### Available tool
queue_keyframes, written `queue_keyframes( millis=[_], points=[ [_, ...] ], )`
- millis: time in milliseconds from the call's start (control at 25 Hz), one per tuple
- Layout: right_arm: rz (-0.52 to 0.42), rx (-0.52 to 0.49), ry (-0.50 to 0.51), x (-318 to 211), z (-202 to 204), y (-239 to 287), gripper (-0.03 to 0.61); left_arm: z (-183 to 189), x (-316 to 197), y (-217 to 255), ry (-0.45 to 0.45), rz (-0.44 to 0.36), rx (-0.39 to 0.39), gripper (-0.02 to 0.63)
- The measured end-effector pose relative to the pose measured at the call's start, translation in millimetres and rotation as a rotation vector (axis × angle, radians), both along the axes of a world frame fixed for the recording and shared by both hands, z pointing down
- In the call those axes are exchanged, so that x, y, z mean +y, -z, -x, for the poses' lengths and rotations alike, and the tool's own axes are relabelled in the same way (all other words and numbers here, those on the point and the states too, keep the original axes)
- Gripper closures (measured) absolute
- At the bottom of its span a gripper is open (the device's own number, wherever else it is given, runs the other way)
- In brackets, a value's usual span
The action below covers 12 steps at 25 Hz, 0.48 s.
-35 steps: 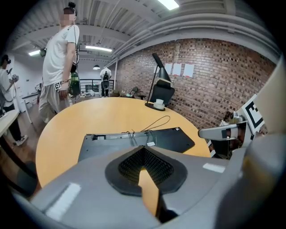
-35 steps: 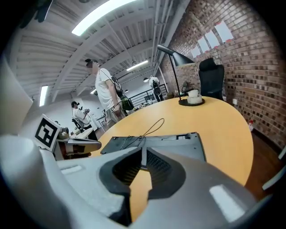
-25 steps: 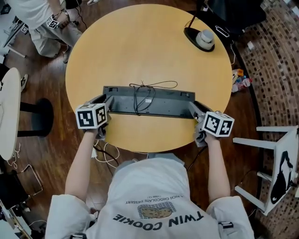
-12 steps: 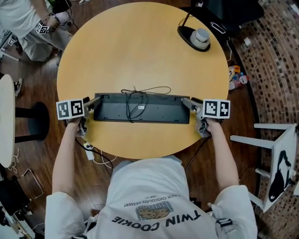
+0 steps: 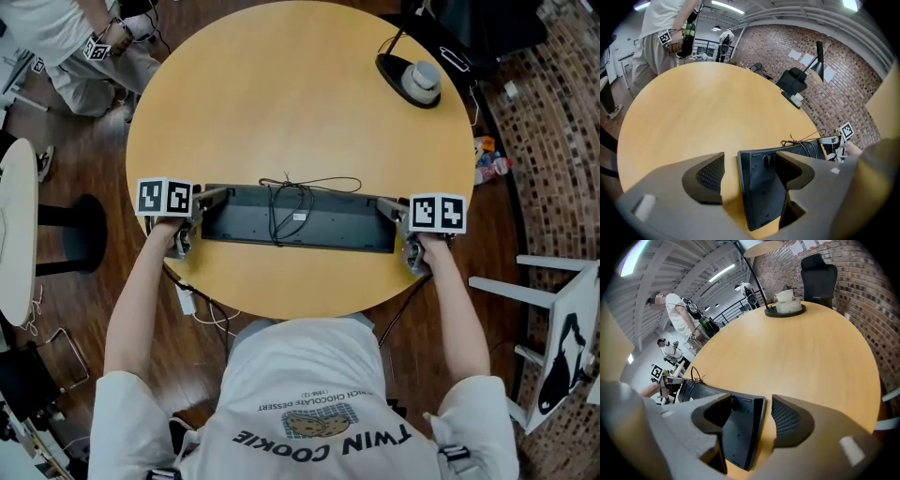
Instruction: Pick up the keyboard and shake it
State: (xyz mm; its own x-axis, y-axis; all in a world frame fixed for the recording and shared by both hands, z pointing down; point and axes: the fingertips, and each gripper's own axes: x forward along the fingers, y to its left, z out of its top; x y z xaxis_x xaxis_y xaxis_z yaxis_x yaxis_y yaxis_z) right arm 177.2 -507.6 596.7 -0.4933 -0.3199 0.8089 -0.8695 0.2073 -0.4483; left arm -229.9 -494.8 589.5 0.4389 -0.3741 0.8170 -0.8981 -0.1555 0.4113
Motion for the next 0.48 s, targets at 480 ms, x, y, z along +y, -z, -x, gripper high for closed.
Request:
queue_keyframes(
  millis=[480],
  points=[
    [-0.034, 0.027, -0.020, 1, 2, -2, 0.350, -11, 4, 4, -0.023, -0.017, 0.005, 0.348]
  ],
)
